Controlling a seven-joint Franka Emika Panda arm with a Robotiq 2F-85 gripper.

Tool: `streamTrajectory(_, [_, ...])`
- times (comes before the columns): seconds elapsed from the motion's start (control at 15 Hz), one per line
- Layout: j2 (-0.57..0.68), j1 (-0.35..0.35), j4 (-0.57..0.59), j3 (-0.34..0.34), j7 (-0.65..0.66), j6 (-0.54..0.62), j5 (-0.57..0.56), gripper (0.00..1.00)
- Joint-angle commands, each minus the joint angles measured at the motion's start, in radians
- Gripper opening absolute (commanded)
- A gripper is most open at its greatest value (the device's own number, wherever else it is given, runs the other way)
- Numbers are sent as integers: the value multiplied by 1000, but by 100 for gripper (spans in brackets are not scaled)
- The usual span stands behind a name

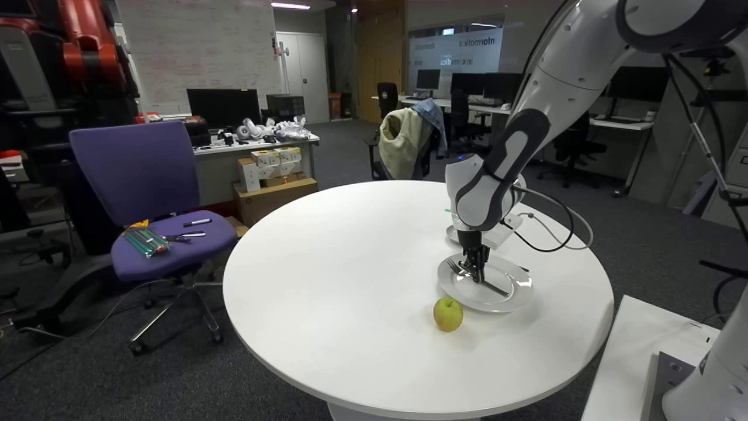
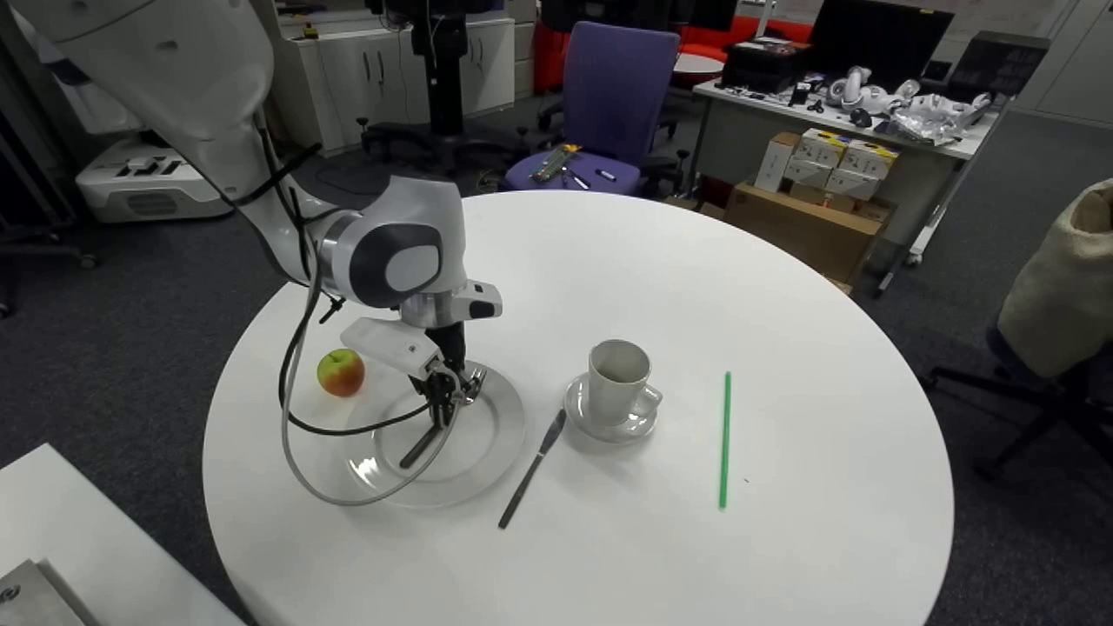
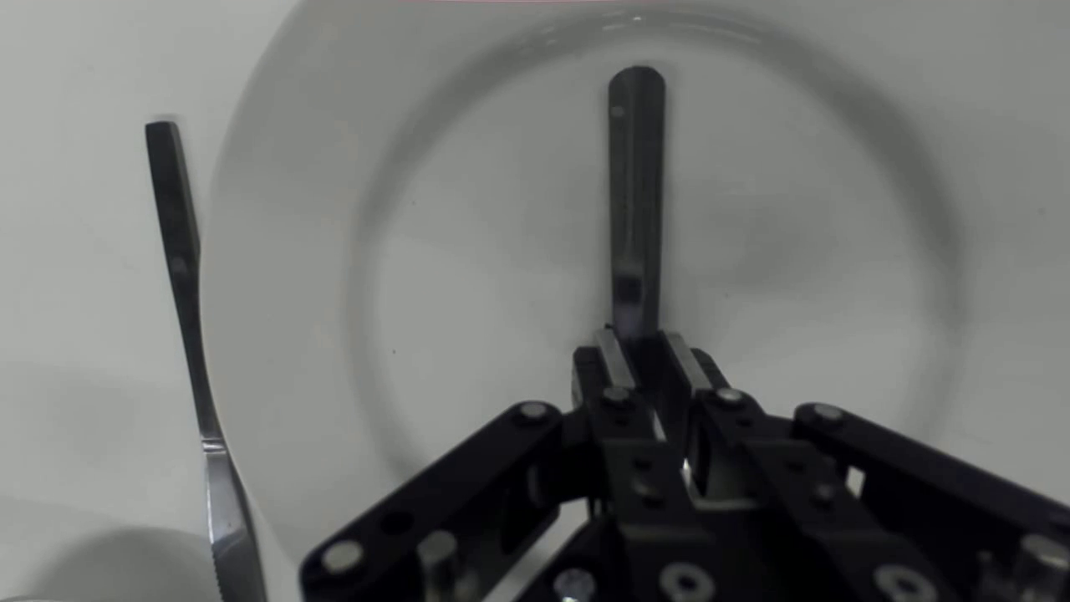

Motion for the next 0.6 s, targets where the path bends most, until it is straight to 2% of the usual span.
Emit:
streamTrajectory(0.0, [-34, 24, -42, -15, 26, 50, -30, 3])
streamTrajectory(0.53, [-97, 99, -120, -47, 87, 167, -130, 3])
